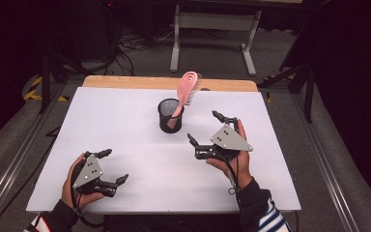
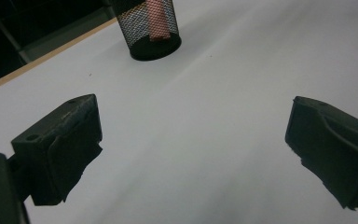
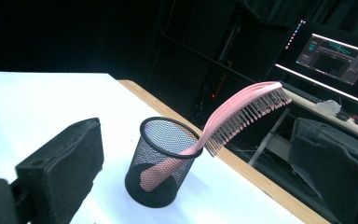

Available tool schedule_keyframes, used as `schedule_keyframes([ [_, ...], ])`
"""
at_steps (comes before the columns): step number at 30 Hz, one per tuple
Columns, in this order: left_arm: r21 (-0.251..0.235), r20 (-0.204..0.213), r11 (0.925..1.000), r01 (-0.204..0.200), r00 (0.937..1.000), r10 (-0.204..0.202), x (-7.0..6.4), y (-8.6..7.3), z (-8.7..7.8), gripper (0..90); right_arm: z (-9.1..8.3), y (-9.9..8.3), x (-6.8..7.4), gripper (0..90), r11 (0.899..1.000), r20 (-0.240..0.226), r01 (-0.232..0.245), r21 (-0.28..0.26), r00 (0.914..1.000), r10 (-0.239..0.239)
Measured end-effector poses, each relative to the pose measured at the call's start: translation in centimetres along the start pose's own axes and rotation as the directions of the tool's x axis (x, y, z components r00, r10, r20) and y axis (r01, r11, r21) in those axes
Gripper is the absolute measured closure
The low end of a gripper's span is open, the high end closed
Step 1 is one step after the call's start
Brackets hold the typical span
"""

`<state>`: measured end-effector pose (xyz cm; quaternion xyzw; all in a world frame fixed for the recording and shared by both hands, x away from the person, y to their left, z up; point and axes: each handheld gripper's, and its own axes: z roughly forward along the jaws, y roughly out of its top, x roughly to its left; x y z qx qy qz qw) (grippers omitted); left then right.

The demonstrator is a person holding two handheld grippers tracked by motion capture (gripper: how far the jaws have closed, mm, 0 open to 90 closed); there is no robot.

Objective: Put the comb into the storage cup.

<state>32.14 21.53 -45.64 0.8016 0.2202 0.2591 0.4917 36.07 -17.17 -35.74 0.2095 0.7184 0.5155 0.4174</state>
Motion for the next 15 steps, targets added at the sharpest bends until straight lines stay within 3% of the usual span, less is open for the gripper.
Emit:
schedule_keyframes([
  [15, 0.001, -0.001, 1.0, -0.004, 1.0, 0.004, 0.01, -0.02, -0.17, 4.7, -0.96, -0.38, 0.57, 4.3, 1.0, -0.014, 0.027, 0.0, 0.9996, -0.027],
])
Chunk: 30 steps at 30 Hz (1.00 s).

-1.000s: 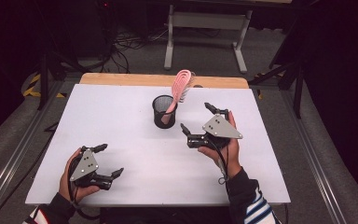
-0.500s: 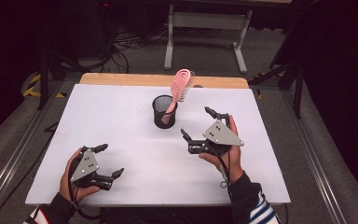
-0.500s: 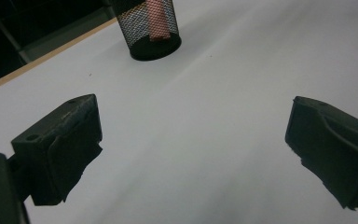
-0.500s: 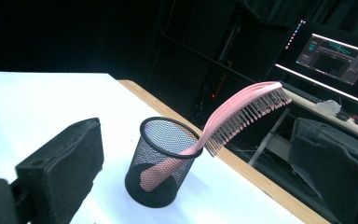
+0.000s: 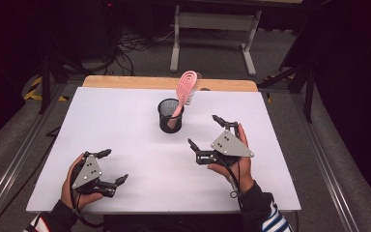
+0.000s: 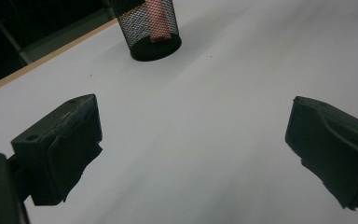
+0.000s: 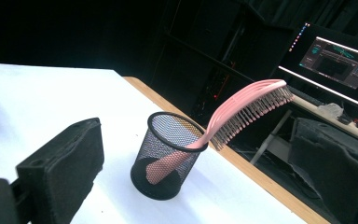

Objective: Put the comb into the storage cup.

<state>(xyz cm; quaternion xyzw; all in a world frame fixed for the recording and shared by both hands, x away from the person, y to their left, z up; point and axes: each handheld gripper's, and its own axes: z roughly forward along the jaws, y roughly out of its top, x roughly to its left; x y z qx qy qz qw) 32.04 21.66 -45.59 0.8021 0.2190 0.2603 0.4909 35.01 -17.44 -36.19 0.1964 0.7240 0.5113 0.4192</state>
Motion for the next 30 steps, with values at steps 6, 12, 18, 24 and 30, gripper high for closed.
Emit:
schedule_keyframes([
  [6, 0.0, -0.001, 1.0, -0.002, 1.0, 0.002, 0.0, 0.0, 0.0, 4.7, -0.4, -0.2, 0.2, 4.3, 1.0, 0.0, 0.01, 0.002, 0.9999, -0.01],
  [12, -0.004, 0.0, 1.0, -0.002, 1.0, 0.002, 0.0, 0.0, -0.1, 4.7, -0.7, -0.5, 0.3, 4.4, 1.0, 0.003, 0.022, 0.003, 0.9998, -0.022],
  [18, -0.005, -0.001, 1.0, -0.004, 1.0, 0.004, 0.0, 0.0, -0.1, 4.7, -1.0, -0.7, 0.4, 4.5, 1.0, 0.004, 0.028, 0.009, 0.9996, -0.028],
  [24, -0.004, -0.004, 1.0, -0.007, 1.0, 0.007, -0.1, 0.0, -0.1, 4.7, -1.6, -1.3, 0.5, 4.5, 0.999, 0.005, 0.03, 0.013, 0.9995, -0.03],
  [30, -0.003, -0.003, 0.9999, -0.011, 0.9999, 0.011, -0.1, 0.0, -0.1, 4.6, -2.1, -2.0, 0.6, 4.5, 0.999, 0.0, 0.041, 0.029, 0.9992, -0.041],
])
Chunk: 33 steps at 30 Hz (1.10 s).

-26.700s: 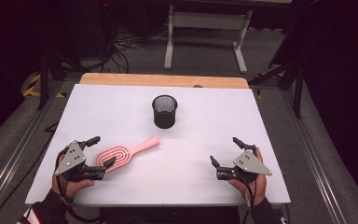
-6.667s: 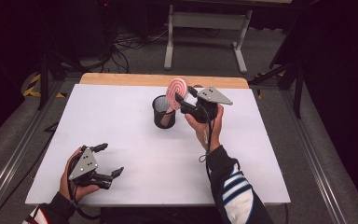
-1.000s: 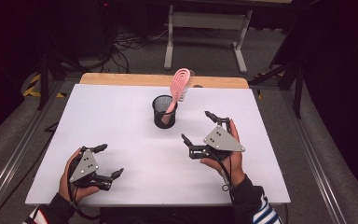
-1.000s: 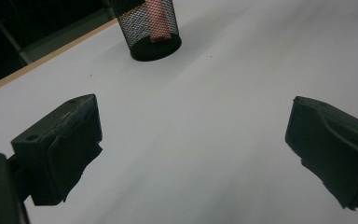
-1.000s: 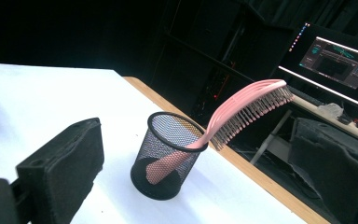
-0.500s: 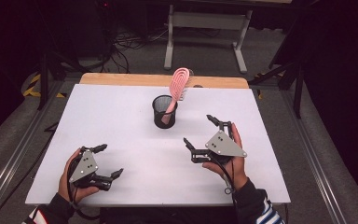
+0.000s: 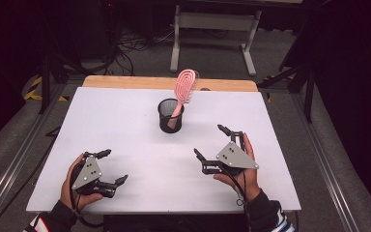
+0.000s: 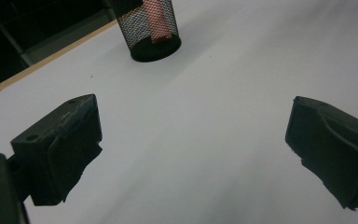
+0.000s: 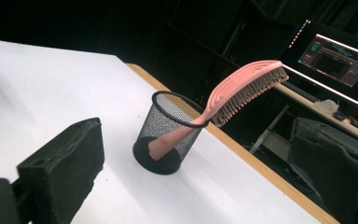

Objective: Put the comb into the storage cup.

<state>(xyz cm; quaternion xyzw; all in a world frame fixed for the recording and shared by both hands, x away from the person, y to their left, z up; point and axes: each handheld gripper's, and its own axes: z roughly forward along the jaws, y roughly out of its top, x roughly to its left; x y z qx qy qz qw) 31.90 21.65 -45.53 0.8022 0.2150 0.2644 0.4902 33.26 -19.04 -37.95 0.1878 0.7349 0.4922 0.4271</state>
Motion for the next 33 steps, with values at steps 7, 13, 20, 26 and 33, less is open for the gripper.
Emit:
schedule_keyframes([
  [7, 0.001, 0.0, 1.0, 0.0, 1.0, 0.0, 0.0, 0.0, 0.0, 4.7, -0.5, -0.8, -0.1, 4.6, 1.0, 0.002, -0.003, 0.01, 1.0, 0.003],
  [13, 0.007, -0.001, 0.9999, -0.008, 1.0, 0.008, -0.1, 0.0, 0.0, 4.6, -1.0, -1.5, -0.2, 4.6, 1.0, -0.001, -0.003, 0.018, 1.0, 0.003],
  [20, 0.007, 0.0, 1.0, -0.006, 1.0, 0.006, -0.1, 0.0, 0.0, 4.5, -1.7, -2.5, -0.5, 4.5, 0.999, 0.004, -0.011, 0.039, 0.9999, 0.011],
  [26, 0.008, -0.002, 0.9999, -0.011, 0.9999, 0.011, -0.1, 0.0, 0.0, 4.6, -2.3, -3.5, -0.7, 4.4, 0.998, 0.014, -0.015, 0.055, 0.9998, 0.014],
  [33, 0.007, 0.0, 0.9999, -0.011, 0.9999, 0.011, 0.0, 0.0, 0.0, 4.5, -2.8, -4.6, -1.0, 3.7, 0.997, 0.019, -0.021, 0.08, 0.9996, 0.019],
])
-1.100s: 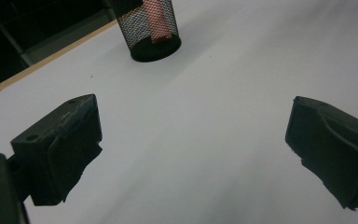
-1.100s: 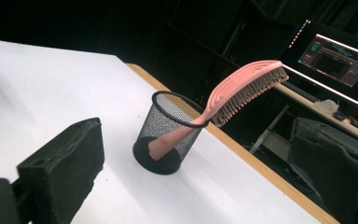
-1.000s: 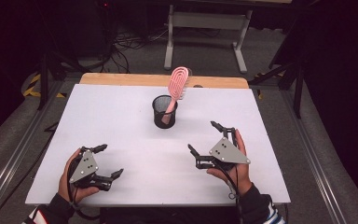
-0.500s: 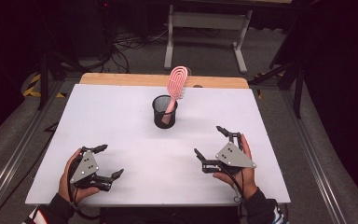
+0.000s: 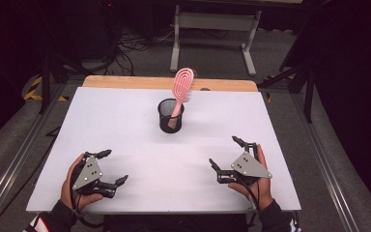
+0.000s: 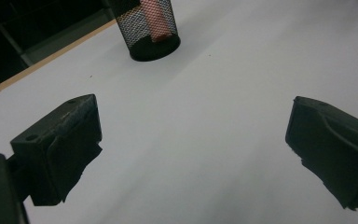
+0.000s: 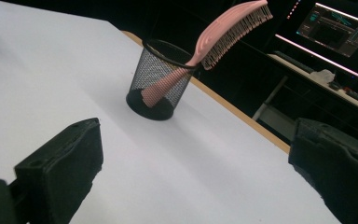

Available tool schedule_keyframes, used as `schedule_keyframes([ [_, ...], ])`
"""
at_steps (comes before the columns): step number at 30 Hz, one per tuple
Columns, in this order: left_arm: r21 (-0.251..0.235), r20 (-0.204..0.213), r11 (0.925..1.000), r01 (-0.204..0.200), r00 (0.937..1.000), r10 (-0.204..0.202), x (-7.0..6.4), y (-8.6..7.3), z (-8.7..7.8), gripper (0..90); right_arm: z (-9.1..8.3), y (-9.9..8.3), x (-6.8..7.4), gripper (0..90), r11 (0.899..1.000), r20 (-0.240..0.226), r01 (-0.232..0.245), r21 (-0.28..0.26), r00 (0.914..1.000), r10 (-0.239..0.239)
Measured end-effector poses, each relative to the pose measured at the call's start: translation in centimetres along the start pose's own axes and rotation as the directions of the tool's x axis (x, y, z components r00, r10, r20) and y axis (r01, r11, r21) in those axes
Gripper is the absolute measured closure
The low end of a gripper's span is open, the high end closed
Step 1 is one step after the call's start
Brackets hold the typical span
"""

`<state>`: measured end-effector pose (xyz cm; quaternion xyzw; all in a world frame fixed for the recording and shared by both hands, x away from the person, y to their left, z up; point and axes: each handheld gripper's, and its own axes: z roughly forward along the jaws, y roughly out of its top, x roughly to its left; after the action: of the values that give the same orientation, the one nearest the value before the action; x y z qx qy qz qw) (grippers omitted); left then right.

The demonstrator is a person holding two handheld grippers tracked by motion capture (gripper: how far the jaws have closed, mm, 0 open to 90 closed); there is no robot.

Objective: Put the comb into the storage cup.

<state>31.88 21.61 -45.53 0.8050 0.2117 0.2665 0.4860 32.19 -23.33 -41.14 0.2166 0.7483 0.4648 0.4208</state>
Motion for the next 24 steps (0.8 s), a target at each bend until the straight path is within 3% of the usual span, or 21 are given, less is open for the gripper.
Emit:
schedule_keyframes([
  [12, -0.004, 0.005, 0.9999, 0.011, 0.9999, -0.011, 0.0, 0.0, 0.1, 4.5, -0.8, -1.7, -0.7, 3.7, 0.999, 0.021, 0.003, 0.034, 0.9998, -0.004],
  [24, -0.006, 0.009, 0.9999, 0.012, 0.9999, -0.012, 0.0, 0.0, 0.1, 4.5, -1.8, -3.6, -0.8, 3.5, 0.996, 0.017, -0.038, 0.078, 0.9992, 0.037],
])
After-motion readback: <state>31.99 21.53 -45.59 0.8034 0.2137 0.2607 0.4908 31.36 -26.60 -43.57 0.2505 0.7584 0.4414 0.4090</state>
